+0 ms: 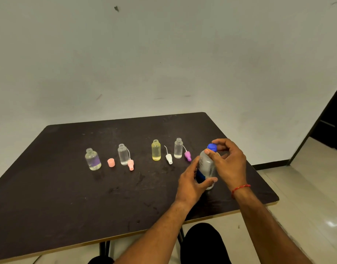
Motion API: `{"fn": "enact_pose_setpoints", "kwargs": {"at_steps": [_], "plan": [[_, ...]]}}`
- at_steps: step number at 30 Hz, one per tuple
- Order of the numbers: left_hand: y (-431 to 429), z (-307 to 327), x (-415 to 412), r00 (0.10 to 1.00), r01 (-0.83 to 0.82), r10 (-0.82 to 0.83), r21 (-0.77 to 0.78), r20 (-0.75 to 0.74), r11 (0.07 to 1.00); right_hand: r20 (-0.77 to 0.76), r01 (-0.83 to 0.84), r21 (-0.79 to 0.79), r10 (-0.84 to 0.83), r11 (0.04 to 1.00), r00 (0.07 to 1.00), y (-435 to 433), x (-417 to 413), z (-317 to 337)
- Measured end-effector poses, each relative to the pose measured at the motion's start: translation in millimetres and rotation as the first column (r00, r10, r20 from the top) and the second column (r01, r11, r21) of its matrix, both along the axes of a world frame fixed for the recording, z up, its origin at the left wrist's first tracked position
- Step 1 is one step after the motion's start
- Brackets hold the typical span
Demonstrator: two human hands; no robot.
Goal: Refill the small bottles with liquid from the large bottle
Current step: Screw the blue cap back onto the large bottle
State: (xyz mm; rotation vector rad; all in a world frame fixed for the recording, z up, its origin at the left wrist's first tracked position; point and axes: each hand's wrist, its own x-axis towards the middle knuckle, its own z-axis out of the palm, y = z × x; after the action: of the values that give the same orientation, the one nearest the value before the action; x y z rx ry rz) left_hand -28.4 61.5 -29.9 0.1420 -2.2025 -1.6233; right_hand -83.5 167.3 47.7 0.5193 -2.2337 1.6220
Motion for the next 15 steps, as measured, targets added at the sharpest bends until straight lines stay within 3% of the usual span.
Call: {"fn": "enact_pose_setpoints", "kwargs": {"at_steps": [5,11,15], "plan": [[0.8,2.7,1.5,1.000,-0.003,0.003,-0.014,0.005,1.000,0.008,-0.082,0.029,0.082,0.996,0.997,4.9,0.3,-3.0],[0.7,3.1,1.4,1.000,-0.012,0.012,-0.006,0.010,1.000,0.011,0.027,0.005,-0.027,1.000,1.000,0.5,1.9,0.0],[-0.1,2.2,0.4,0.999,-0.009,0.010,-0.026,0.033,1.000,0.027,0.004,0.003,-0.004,1.000,1.000,-0.6,2.3,0.8]]}}
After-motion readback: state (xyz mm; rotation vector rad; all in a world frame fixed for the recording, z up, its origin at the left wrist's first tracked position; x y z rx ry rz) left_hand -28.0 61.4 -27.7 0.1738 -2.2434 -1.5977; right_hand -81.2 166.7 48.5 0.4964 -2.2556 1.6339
